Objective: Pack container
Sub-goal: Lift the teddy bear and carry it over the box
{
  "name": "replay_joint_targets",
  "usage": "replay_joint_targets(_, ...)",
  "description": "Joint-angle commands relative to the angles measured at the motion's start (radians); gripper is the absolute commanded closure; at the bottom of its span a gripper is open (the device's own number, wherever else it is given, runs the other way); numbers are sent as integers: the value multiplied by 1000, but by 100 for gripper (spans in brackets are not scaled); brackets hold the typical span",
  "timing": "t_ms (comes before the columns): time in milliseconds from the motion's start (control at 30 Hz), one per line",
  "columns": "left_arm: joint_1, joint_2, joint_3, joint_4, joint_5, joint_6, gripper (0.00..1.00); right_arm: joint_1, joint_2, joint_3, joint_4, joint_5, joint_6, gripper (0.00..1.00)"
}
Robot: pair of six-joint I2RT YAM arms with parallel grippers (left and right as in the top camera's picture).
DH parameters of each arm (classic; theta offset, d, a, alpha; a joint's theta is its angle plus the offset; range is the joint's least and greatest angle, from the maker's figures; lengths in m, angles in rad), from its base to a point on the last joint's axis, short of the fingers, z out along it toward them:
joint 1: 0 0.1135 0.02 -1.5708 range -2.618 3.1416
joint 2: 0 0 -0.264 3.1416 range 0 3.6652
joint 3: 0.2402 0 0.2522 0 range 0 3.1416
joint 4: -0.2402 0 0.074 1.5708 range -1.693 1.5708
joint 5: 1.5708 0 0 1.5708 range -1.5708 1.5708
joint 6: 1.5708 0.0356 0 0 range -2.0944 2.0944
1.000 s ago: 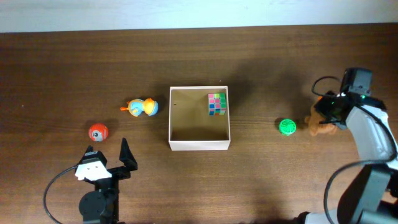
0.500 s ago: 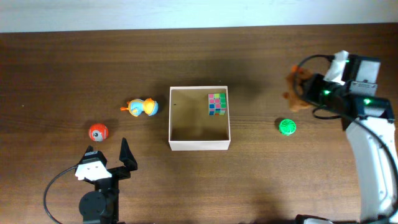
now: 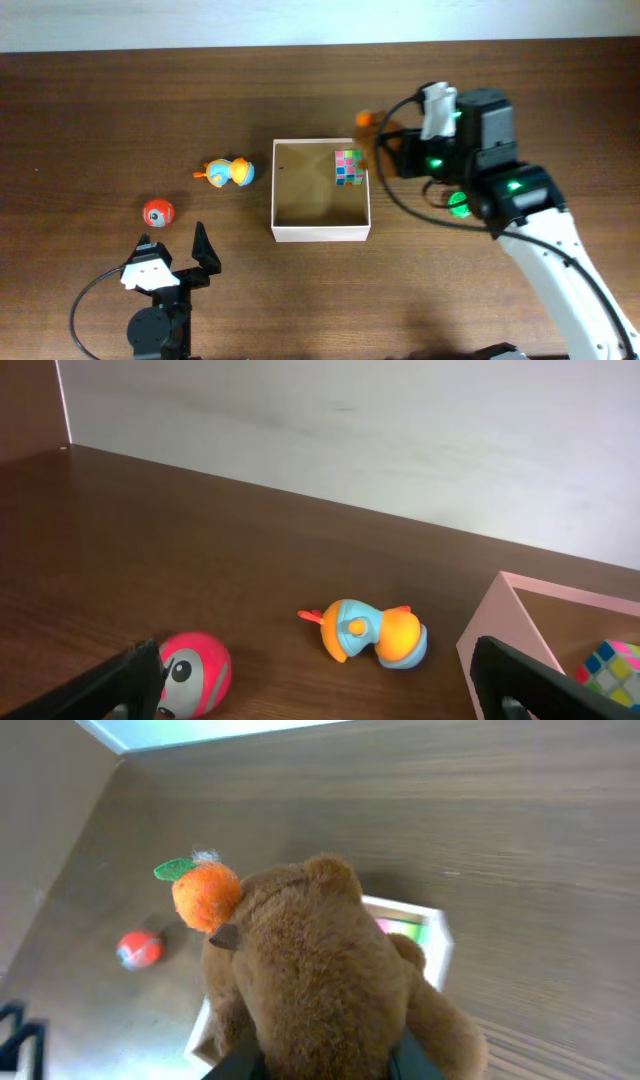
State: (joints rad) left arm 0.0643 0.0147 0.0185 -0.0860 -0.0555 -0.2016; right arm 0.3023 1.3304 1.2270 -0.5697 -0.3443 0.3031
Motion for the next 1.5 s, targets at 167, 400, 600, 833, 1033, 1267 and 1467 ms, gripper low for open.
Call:
replay_joint_targets(167, 4, -10, -5, -1, 14, 13, 1, 184, 68, 24, 35, 143, -38, 76)
replay_joint_targets(400, 4, -10, -5, -1, 14, 13, 1, 194, 212, 24, 108, 203, -70, 76)
replay_joint_targets(600, 4, -10, -5, -1, 14, 13, 1, 195, 299, 24, 197, 199, -127, 75)
replay_joint_targets(833, 4, -10, -5, -1, 14, 13, 1, 196, 311, 24, 238, 196, -341, 52)
replay_joint_targets(1033, 4, -10, -5, -1, 14, 13, 1, 196, 311, 24, 238, 153, -540, 45)
replay_joint_targets(1267, 4, -10, -5, -1, 14, 13, 1, 196, 315, 24, 262, 73, -692, 44)
replay_joint_targets(1467, 4, -10, -5, -1, 14, 13, 1, 197, 366, 24, 327, 2, -718, 42)
